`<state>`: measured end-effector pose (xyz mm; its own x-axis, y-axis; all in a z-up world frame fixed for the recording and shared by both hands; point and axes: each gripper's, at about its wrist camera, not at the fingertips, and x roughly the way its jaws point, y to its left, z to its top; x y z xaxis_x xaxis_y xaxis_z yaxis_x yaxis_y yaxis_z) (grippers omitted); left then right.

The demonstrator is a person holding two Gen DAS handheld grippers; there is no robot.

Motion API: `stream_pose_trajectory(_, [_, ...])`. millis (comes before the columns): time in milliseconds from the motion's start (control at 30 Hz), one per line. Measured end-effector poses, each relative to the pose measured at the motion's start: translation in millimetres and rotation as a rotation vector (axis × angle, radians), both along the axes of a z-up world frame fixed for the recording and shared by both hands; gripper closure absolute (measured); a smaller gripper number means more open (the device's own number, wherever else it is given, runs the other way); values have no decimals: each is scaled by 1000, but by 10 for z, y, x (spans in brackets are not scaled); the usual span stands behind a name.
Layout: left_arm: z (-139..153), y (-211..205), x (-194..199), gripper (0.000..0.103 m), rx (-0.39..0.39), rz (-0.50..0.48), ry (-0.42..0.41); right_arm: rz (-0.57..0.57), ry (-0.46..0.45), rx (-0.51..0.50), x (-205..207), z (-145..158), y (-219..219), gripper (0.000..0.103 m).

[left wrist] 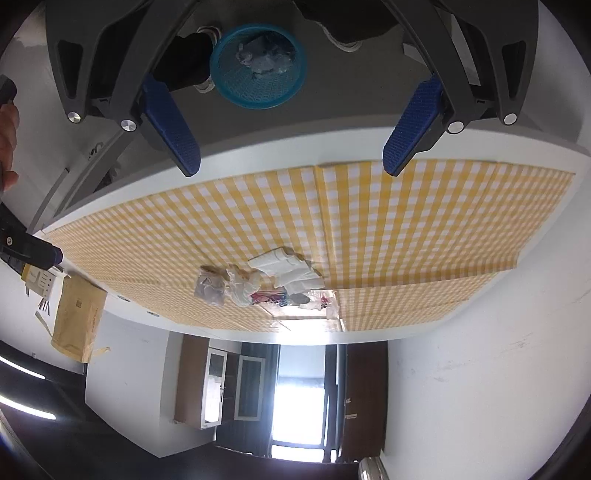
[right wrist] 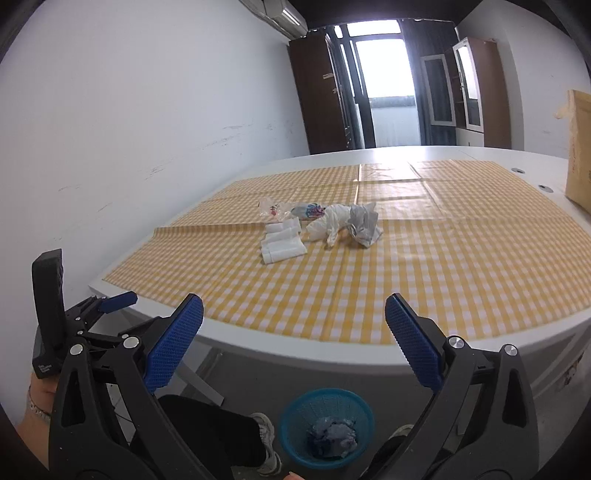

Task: Collect trash
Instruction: 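Raise both open grippers back above the table, then grasp the white paper napkin with the left gripper while the right gripper grasps white tissue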

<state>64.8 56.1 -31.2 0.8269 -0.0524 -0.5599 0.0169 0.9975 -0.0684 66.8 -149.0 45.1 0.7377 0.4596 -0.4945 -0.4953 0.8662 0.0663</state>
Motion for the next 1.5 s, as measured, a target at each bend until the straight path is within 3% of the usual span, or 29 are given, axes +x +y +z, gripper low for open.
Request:
stream_pose_trajectory(267, [2,-21,506,6,-5,-49,42,28,36,-2,495,139,360,9])
stream_pose_trajectory(633, [0,198,1134,6,-36,-78,114,-18,112,-164,1567,85,852,11])
stream_pose_trajectory(833, [30,291,1389,6,-34,-94,124,-50,173,-201,2133,18,1047,13])
stream_pose_trajectory(1100, [-13,346,1724,6,-44,-151,161,-85,223,-279,2600,-133,1257,16])
stream_pose_trajectory(1300, [-59,335,1955,6,-43,-222,189,-104,272,-318,2920,-245,1347,24])
stream_pose_trajectory(1500, [-87,287,2266,6,-42,-260,228,-140,324,-371,3193,-334,1438,40])
